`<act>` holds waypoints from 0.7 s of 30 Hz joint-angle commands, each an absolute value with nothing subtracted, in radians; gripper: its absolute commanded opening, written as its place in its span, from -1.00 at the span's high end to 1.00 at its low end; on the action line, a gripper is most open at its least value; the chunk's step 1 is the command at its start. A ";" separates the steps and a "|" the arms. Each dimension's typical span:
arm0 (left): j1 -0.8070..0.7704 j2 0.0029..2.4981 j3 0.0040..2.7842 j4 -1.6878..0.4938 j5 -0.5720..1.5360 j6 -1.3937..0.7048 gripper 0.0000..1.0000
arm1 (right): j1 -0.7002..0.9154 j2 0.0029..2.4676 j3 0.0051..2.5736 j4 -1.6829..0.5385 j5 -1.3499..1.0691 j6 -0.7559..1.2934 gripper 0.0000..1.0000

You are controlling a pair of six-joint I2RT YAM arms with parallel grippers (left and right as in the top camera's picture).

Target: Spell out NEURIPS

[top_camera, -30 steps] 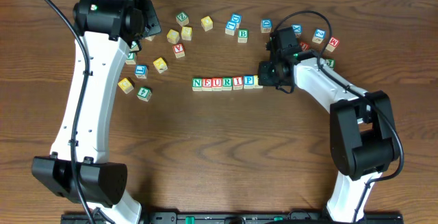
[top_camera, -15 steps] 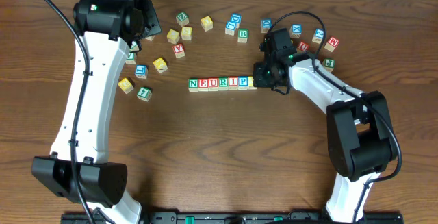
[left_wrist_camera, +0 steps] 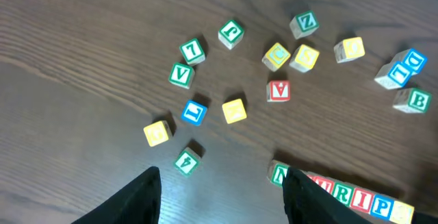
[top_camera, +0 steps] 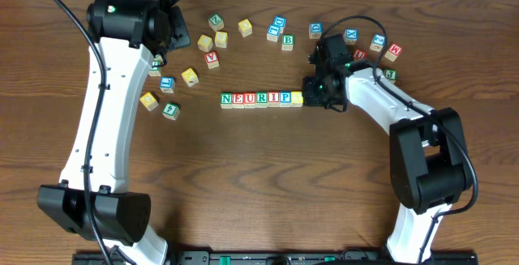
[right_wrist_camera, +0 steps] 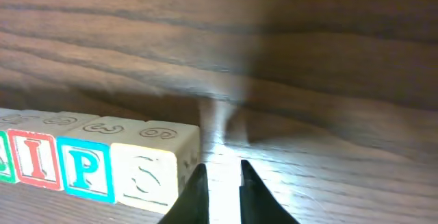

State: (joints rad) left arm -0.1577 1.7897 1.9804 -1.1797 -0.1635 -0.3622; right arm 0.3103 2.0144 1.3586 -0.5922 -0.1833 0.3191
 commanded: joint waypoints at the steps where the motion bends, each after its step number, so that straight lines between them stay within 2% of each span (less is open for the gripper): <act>1: -0.152 1.798 1.924 -1.188 -0.165 -0.351 -0.05 | 0.290 1.952 1.397 -0.608 -0.168 0.299 0.72; 7: -0.146 1.798 1.785 -1.118 -0.119 -0.280 0.10 | 0.288 1.950 1.392 -0.637 -0.167 0.299 0.76; 15: -0.073 1.799 1.634 -1.014 0.096 -0.178 0.58 | 0.289 1.955 1.391 -0.618 -0.159 0.322 0.77; 21: -0.070 1.800 1.507 -0.907 0.131 -0.172 0.77 | 0.289 1.997 1.391 -0.596 -0.160 0.353 0.91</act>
State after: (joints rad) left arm -0.0654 1.7905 1.5730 -0.9600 0.0742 -0.2012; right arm 0.2932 1.9720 1.3788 -0.6056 -0.1665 0.3248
